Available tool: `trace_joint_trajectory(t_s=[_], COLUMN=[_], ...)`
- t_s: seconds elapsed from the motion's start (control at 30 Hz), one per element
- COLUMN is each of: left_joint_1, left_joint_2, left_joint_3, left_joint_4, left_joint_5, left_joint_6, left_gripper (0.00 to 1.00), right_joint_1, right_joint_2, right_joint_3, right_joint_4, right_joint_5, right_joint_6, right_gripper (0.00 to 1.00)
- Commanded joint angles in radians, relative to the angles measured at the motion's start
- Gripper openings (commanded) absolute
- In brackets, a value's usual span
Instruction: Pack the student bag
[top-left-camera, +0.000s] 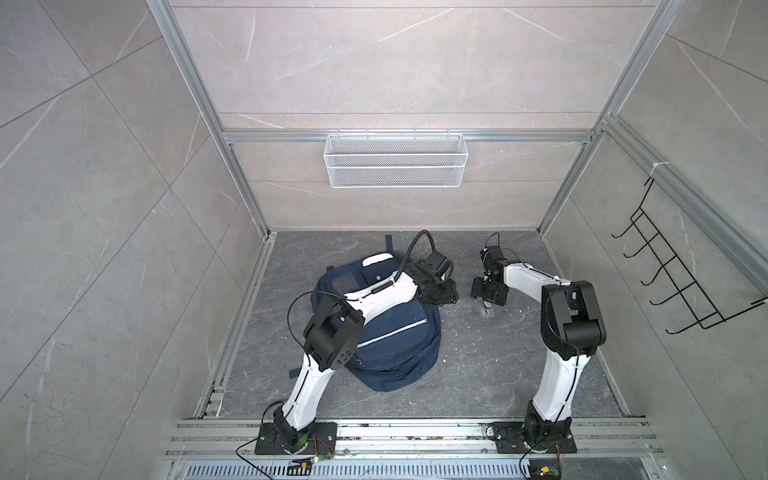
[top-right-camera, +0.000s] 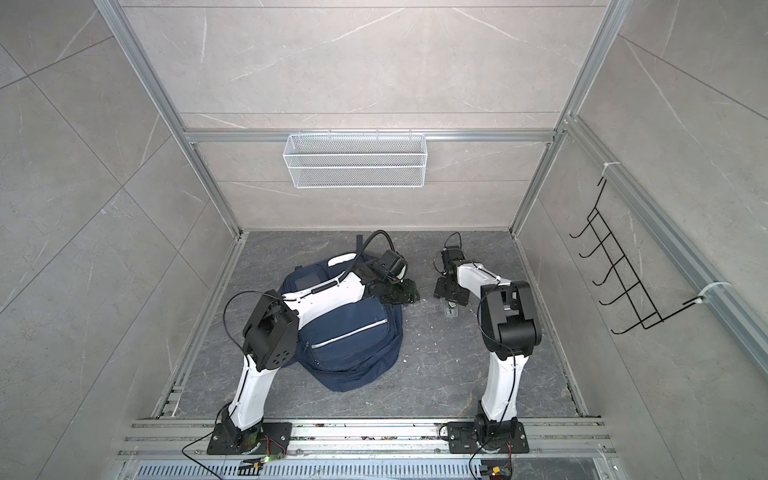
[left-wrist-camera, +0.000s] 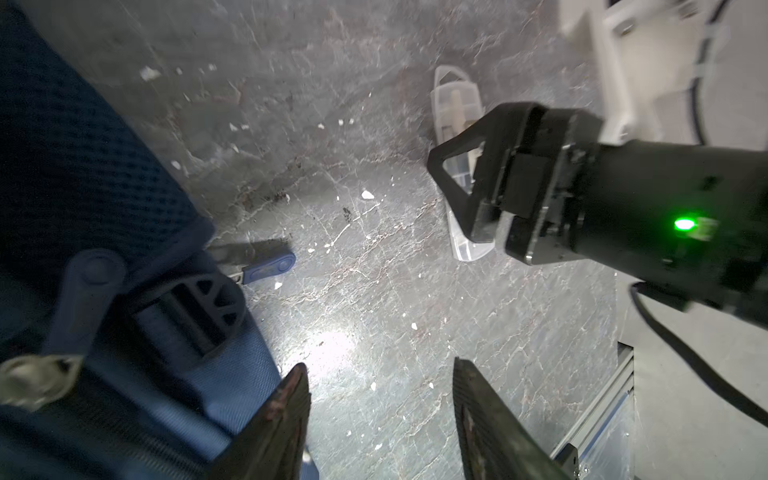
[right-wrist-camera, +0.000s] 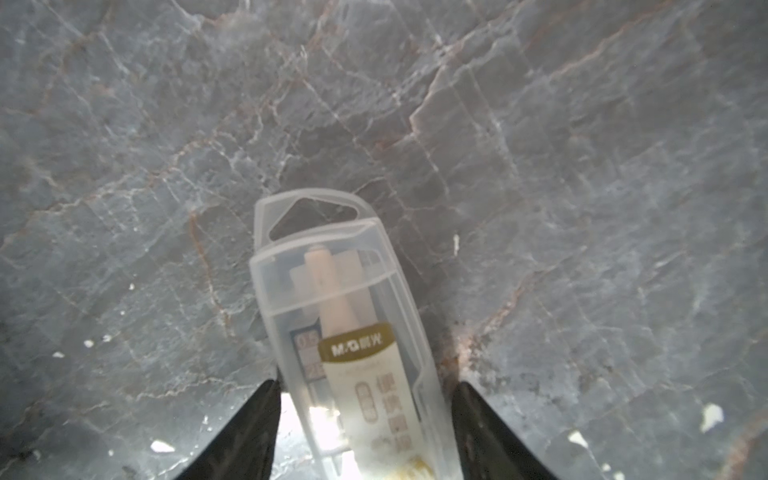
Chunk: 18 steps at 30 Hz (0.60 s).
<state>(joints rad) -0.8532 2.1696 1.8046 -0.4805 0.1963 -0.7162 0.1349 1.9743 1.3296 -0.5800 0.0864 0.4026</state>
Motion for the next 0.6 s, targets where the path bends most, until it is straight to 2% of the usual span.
trace_joint_trajectory(t_s=[0.0,0.07,0.2,0.57], left_joint_1=[-0.004,-0.004,-0.001,0.029], left_joint_2=[0.024,0.033,0.045,0.053], left_joint_3=[0.042,0.045,0.050,0.033], left_joint_4=[-0.008,-0.004,0.001,0.024], left_joint_5=[0.018,0.016,0.011,0.005], left_joint_6=[-0.028,-0.033,-0.048,-0.104], left_gripper=[0.58,0.58,0.58,0.57], right_joint_1=[0.025,0.045,0.080,0.177], right_joint_2=[-0.008,-0.027,-0.060,-0.242], right_joint_3=[-0.020,-0.054,-0.119,-0.312], right_joint_4=[-0.020,0.001,0.031,0.075], right_joint_5=[-0.013,-0.026,-0.039,-0.033], right_joint_6=[-0.003,0.005,0.026,0.083], right_gripper=[0.66,0.62,0.48,0.40])
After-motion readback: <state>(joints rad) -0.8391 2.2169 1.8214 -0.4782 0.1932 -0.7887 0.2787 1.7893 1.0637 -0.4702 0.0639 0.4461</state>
